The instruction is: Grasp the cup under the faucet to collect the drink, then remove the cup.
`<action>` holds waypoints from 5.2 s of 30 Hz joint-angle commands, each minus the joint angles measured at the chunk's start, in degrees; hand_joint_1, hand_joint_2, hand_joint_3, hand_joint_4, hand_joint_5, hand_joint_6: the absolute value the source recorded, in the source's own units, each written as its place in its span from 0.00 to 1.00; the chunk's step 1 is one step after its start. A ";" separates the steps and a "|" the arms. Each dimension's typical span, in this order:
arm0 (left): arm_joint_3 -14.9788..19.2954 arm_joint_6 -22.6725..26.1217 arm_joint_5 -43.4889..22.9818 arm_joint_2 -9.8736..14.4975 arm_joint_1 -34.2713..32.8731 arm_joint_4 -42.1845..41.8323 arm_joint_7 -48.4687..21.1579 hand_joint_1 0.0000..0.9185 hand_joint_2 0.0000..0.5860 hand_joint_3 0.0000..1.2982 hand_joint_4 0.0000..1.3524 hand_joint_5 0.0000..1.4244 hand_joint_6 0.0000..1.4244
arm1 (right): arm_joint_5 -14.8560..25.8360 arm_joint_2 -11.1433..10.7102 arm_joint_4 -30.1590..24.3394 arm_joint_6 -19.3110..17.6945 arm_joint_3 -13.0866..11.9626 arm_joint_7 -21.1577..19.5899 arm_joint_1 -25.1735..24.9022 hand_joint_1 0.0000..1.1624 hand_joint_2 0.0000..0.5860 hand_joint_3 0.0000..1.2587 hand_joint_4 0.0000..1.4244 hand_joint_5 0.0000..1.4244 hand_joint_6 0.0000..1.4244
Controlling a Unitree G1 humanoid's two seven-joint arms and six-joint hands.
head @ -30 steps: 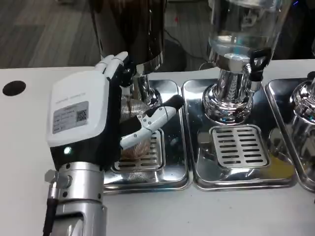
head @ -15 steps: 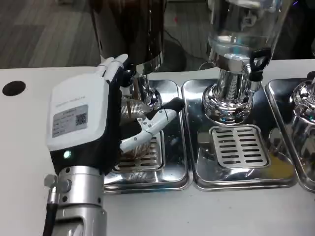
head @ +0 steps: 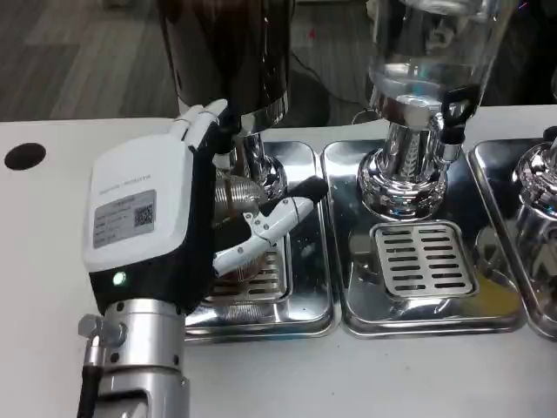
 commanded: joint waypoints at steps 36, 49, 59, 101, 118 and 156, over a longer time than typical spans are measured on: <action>1.98 -0.97 -2.43 0.44 -0.37 0.00 -0.27 0.06 0.11 0.03 0.00 0.46 0.61 | 0.04 -0.49 -0.24 -0.85 -0.07 0.94 0.65 0.36 0.70 0.14 0.04 0.03 0.00; 1.66 -3.46 3.00 2.68 1.65 -2.67 -0.17 0.02 0.09 0.07 0.00 0.25 0.52 | 1.34 -0.12 0.08 -0.92 0.01 1.56 0.44 0.36 0.70 0.14 0.04 0.03 0.00; 1.25 -5.00 11.49 5.80 7.32 -5.69 -10.69 0.00 0.05 0.09 0.00 0.09 0.30 | 16.87 -1.05 -1.75 1.64 1.35 11.46 -0.52 0.44 0.40 0.15 0.06 0.08 0.04; 5.45 -14.20 9.43 5.35 35.90 -11.83 -0.34 0.00 0.07 0.08 0.00 0.08 0.30 | 11.44 12.49 -21.28 40.11 17.82 23.87 -20.77 0.54 0.18 0.00 0.00 0.00 0.00; 7.93 -16.12 8.03 6.01 43.00 -14.76 2.33 0.00 0.06 0.09 0.00 0.08 0.30 | 0.63 19.41 -21.03 49.35 25.12 16.77 -26.62 0.56 0.14 0.00 0.00 0.00 0.00; 29.55 -18.41 -8.30 15.41 33.56 -7.93 -5.63 0.00 0.05 0.09 0.00 0.10 0.32 | -7.23 26.29 -8.48 54.12 31.02 5.98 -35.94 0.56 0.15 0.00 0.00 0.00 0.00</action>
